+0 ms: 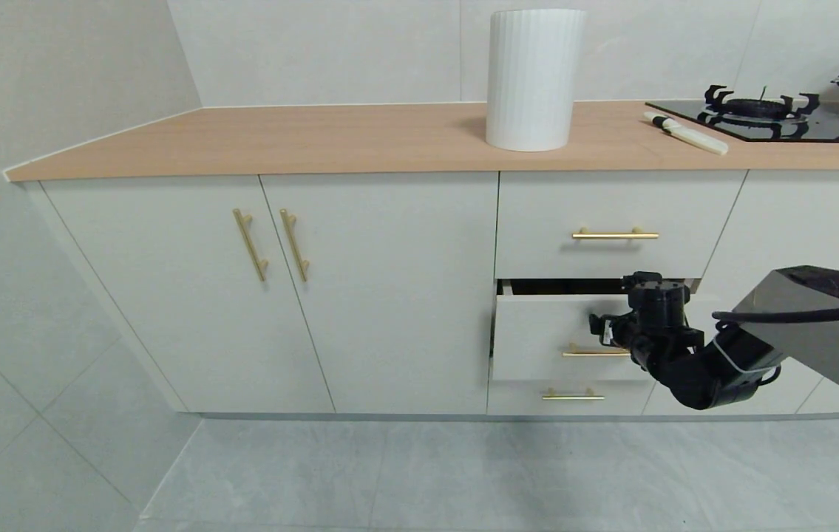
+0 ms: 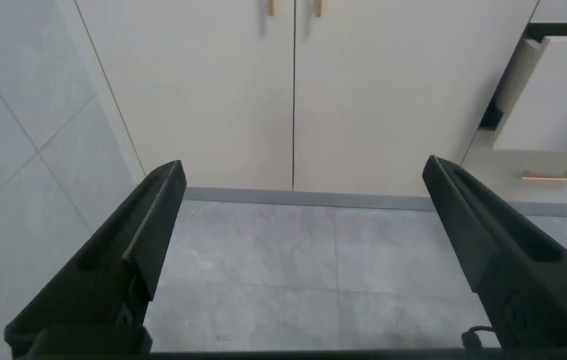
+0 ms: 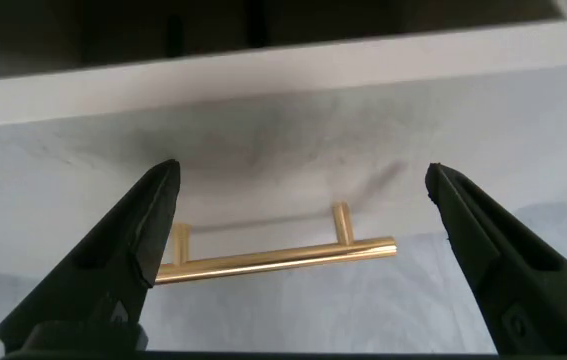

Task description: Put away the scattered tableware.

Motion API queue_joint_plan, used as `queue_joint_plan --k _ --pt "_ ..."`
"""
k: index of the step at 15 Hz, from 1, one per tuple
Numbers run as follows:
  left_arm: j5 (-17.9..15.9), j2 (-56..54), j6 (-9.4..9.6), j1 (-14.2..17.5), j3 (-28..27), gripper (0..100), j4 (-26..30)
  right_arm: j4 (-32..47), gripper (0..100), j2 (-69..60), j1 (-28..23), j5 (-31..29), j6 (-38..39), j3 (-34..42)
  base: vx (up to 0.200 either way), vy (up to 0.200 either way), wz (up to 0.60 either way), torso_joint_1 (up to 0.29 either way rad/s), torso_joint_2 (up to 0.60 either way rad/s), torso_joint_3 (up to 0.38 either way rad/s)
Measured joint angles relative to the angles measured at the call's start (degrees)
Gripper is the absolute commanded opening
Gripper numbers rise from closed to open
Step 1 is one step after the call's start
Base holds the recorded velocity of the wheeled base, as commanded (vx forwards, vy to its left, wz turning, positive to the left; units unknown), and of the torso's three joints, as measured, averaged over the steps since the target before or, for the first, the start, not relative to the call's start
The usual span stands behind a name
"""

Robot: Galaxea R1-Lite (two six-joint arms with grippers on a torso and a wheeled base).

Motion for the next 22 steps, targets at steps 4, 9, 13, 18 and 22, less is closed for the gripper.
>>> queue_joint_plan --k 4,9,13,18,22 --pt "0.0 0.0 0.00 0.0 0.0 100 0.0 -3.6 100 4.7 -0.7 -2.9 0.0 -5.7 0.000 0.000 0.00 0.000 0.00 0.000" --pt "0.0 0.0 0.00 0.0 0.0 100 0.0 -6.1 100 8.7 -1.6 -6.0 0.2 -11.6 0.000 0.000 0.00 0.000 0.00 0.000" --pt "0.0 0.0 -0.01 0.0 0.0 100 0.0 -6.1 100 9.3 -1.9 -6.0 0.3 -12.8 0.000 0.000 0.00 0.000 0.00 0.000" --pt "0.0 0.0 0.00 0.0 0.0 100 0.0 -7.0 100 9.2 -2.0 -6.2 0.6 -12.8 0.000 0.000 0.00 0.000 0.00 0.000" --pt "0.0 0.0 0.00 0.0 0.0 100 0.0 -7.0 100 9.2 -2.1 -6.2 0.6 -13.5 0.000 0.000 0.00 0.000 0.00 0.000"
